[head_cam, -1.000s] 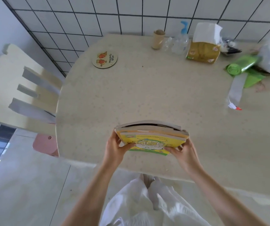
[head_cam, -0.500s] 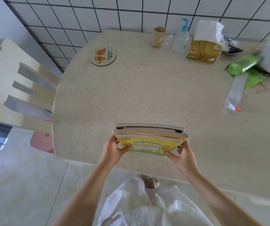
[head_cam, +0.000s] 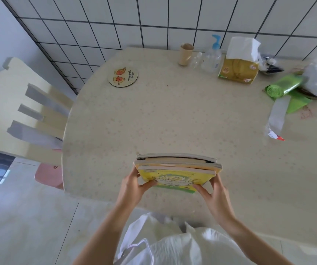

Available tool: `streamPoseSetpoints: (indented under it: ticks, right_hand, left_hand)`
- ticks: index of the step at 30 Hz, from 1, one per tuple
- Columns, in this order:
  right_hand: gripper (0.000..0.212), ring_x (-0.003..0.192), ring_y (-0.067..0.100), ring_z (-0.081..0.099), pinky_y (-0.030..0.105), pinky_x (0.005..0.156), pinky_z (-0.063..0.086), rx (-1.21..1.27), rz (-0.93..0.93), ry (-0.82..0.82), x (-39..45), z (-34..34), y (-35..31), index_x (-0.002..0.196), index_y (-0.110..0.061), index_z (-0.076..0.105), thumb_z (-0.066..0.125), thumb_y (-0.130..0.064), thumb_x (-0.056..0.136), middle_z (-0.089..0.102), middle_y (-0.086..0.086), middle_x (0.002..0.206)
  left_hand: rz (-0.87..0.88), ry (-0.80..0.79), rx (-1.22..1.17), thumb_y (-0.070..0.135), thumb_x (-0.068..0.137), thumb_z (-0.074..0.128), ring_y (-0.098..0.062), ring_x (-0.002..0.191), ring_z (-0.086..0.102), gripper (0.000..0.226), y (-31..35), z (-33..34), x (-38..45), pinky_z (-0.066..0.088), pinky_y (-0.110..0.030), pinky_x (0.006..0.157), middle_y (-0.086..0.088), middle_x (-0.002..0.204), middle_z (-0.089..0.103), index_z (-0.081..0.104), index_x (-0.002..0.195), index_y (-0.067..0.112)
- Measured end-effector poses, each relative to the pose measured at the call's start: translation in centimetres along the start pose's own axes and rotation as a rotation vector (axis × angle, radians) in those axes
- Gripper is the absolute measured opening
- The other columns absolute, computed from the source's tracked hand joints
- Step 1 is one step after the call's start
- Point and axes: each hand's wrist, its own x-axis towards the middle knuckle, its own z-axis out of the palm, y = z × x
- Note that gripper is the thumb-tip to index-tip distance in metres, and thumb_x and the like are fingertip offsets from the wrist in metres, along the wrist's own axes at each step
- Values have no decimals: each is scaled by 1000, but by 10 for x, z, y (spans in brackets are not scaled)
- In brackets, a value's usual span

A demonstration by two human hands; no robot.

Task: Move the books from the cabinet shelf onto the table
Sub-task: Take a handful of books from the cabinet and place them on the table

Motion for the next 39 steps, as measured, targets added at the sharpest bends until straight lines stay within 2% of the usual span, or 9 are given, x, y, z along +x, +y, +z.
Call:
streamPoseSetpoints:
  ticks: [3,7,10,14,18,22,29,33,39]
  right_hand:
    - [57,95,-9,62,3,77,43,11,12,-35,3,-2,-1,116,-53,43,74,-21,80,65,-33,102]
    - [52,97,-2,65,12,83,49,5,39,-71,18,-8,3,115,-42,50,78,-20,77,70,-21,101]
    - [44,93,6,68,29,84,54,29,69,-104,33,-10,3,111,-26,54,79,-19,75,73,-10,98]
    - [40,90,10,67,19,74,53,87,190,-167,63,-5,-20,114,-24,52,75,-24,81,71,-6,94]
    - [35,88,23,67,49,77,57,265,505,-225,101,6,-34,115,-27,49,69,-28,86,68,8,96]
    - [39,86,26,61,43,63,52,396,722,-232,134,17,-40,120,-24,46,67,-23,88,65,9,100]
    - [40,79,28,57,59,81,47,343,894,-210,170,23,-33,121,-18,49,69,-20,87,62,8,91]
    - [34,77,28,58,61,84,47,310,902,-227,179,27,-27,119,-14,55,68,-20,88,63,8,88]
    - [33,79,27,62,53,76,48,305,844,-228,179,28,-21,118,-16,56,67,-23,88,67,7,90]
  left_hand:
    - [-12,4,-58,27,67,86,24,86,57,52,2,3,2,41,2,71,38,89,62,61,113,23]
    - [-44,2,-139,24,67,87,17,90,60,52,8,2,4,45,-4,74,42,93,64,56,106,39]
    - [-71,-46,-205,19,66,88,4,92,66,53,8,-1,17,52,-18,79,26,96,71,58,105,39]
    - [-123,-57,-257,26,63,85,-16,88,69,52,13,-8,48,58,-28,71,4,96,73,57,106,29]
    - [-201,-39,-349,15,78,79,-12,82,67,55,27,-12,85,56,-23,62,0,101,70,48,123,23]
    - [-301,-88,-344,24,81,76,-15,93,68,54,34,-7,125,58,-28,69,0,110,67,50,128,17]
    - [-429,-152,-267,23,87,70,-20,90,67,43,39,11,157,55,-27,66,2,100,65,55,126,17]
    - [-463,-155,-238,24,88,67,-20,90,68,32,37,20,163,57,-31,72,-4,111,68,56,118,21]
    - [-488,-128,-170,33,85,70,-18,85,70,35,32,22,160,60,-40,75,2,107,69,58,117,25]
